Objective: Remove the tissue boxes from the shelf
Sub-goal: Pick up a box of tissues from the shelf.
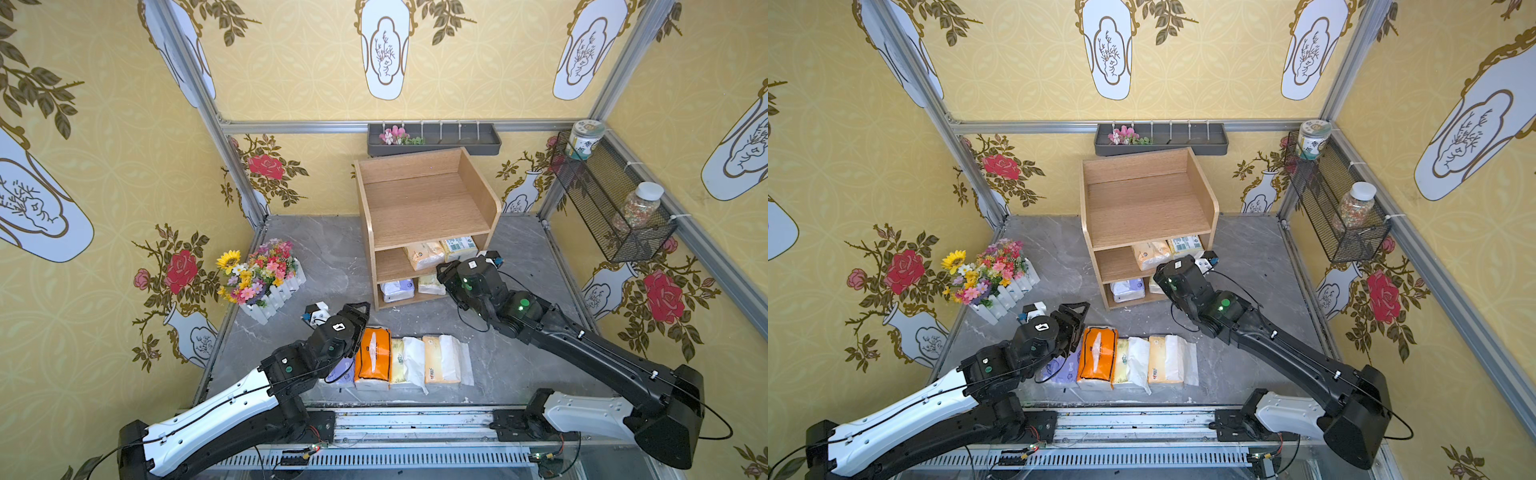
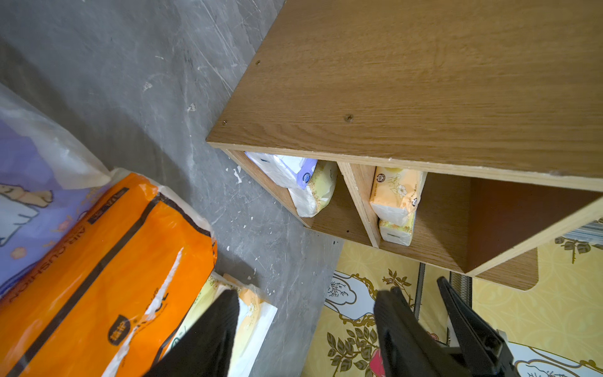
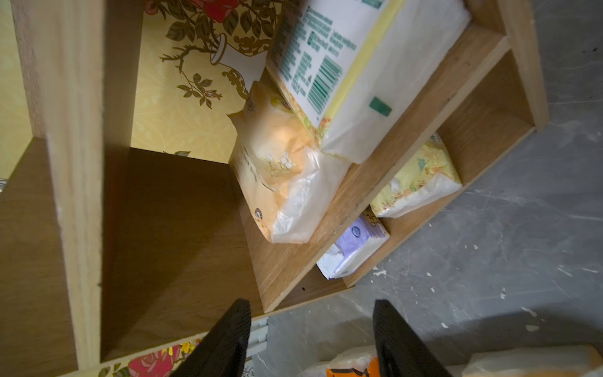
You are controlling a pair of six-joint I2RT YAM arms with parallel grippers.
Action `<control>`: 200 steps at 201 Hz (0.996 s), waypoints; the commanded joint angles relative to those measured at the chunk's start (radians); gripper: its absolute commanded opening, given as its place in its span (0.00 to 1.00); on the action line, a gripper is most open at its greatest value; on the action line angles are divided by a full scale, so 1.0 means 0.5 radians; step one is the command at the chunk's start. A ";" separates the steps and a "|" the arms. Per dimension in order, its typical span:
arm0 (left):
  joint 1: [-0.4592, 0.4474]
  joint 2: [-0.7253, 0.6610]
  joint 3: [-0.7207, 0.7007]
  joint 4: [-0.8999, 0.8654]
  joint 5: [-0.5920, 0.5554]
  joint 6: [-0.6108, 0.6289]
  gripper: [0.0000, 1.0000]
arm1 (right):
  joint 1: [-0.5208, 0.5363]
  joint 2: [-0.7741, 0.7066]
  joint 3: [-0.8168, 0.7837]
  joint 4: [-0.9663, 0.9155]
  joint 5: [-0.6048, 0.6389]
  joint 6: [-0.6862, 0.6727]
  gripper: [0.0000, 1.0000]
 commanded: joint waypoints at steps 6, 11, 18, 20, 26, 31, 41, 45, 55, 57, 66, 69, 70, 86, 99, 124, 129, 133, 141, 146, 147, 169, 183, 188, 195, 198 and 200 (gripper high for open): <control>0.001 -0.008 -0.018 -0.029 0.015 -0.021 0.71 | -0.071 0.071 0.002 0.230 -0.141 0.065 0.63; 0.000 -0.010 -0.019 -0.027 0.012 -0.023 0.71 | -0.080 0.080 -0.004 0.262 -0.154 0.065 0.62; 0.000 -0.010 -0.017 -0.024 0.014 -0.026 0.71 | -0.088 0.088 -0.012 0.301 -0.155 0.058 0.62; 0.000 -0.010 -0.020 -0.023 0.015 -0.025 0.71 | -0.090 0.090 -0.013 0.306 -0.156 0.057 0.62; 0.000 -0.005 -0.018 -0.019 0.012 -0.026 0.71 | -0.097 0.094 -0.016 0.323 -0.161 0.060 0.62; -0.001 -0.004 -0.016 -0.014 0.012 -0.026 0.71 | -0.104 0.098 -0.016 0.337 -0.166 0.061 0.61; 0.000 0.007 -0.018 -0.006 0.012 -0.025 0.71 | -0.121 0.106 -0.025 0.361 -0.181 0.067 0.61; 0.001 0.009 -0.019 -0.002 0.011 -0.026 0.71 | -0.131 0.111 -0.030 0.371 -0.193 0.075 0.61; 0.002 0.024 -0.019 0.008 0.018 -0.022 0.71 | -0.156 0.117 -0.050 0.409 -0.215 0.096 0.60; 0.001 0.027 -0.017 0.010 0.018 -0.022 0.71 | -0.160 0.117 -0.053 0.417 -0.217 0.102 0.59; 0.001 0.034 -0.015 0.017 0.024 -0.020 0.71 | -0.176 0.120 -0.080 0.456 -0.234 0.125 0.58; -0.001 0.035 -0.014 0.020 0.023 -0.020 0.71 | -0.178 0.120 -0.087 0.472 -0.238 0.132 0.58; 0.001 0.035 -0.013 0.020 0.024 -0.019 0.71 | -0.180 0.121 -0.090 0.478 -0.240 0.133 0.58; 0.001 0.039 -0.014 0.029 0.025 -0.015 0.71 | -0.197 0.125 -0.111 0.523 -0.242 0.155 0.57; 0.001 0.037 -0.014 0.030 0.024 -0.015 0.71 | -0.208 0.136 -0.116 0.536 -0.248 0.158 0.56; 0.001 0.023 -0.022 0.033 0.022 -0.019 0.71 | -0.228 0.149 -0.123 0.569 -0.257 0.171 0.54; 0.002 0.020 -0.022 0.031 0.021 -0.018 0.71 | -0.230 0.154 -0.122 0.572 -0.256 0.175 0.54; 0.001 0.016 -0.022 0.030 0.021 -0.017 0.71 | -0.231 0.156 -0.120 0.572 -0.256 0.178 0.54; 0.000 0.017 -0.024 0.027 0.018 -0.017 0.71 | -0.236 0.159 -0.121 0.574 -0.253 0.181 0.54; 0.000 0.017 -0.025 0.027 0.018 -0.019 0.71 | -0.238 0.164 -0.122 0.575 -0.248 0.185 0.53; 0.001 0.016 -0.025 0.025 0.018 -0.018 0.71 | -0.237 0.163 -0.123 0.575 -0.245 0.188 0.53; 0.001 0.012 -0.026 0.020 0.018 -0.026 0.71 | -0.237 0.181 -0.126 0.602 -0.223 0.208 0.53; 0.000 0.011 -0.029 0.021 0.018 -0.029 0.71 | -0.237 0.200 -0.118 0.621 -0.215 0.226 0.52; 0.001 0.008 -0.030 0.020 0.018 -0.031 0.71 | -0.237 0.209 -0.118 0.626 -0.208 0.231 0.52; 0.002 0.008 -0.031 0.020 0.018 -0.028 0.71 | -0.237 0.216 -0.117 0.632 -0.203 0.235 0.51; 0.001 0.008 -0.029 0.019 0.018 -0.031 0.71 | -0.237 0.222 -0.113 0.631 -0.199 0.236 0.51; 0.001 0.008 -0.029 0.018 0.017 -0.030 0.71 | -0.237 0.223 -0.113 0.629 -0.196 0.241 0.51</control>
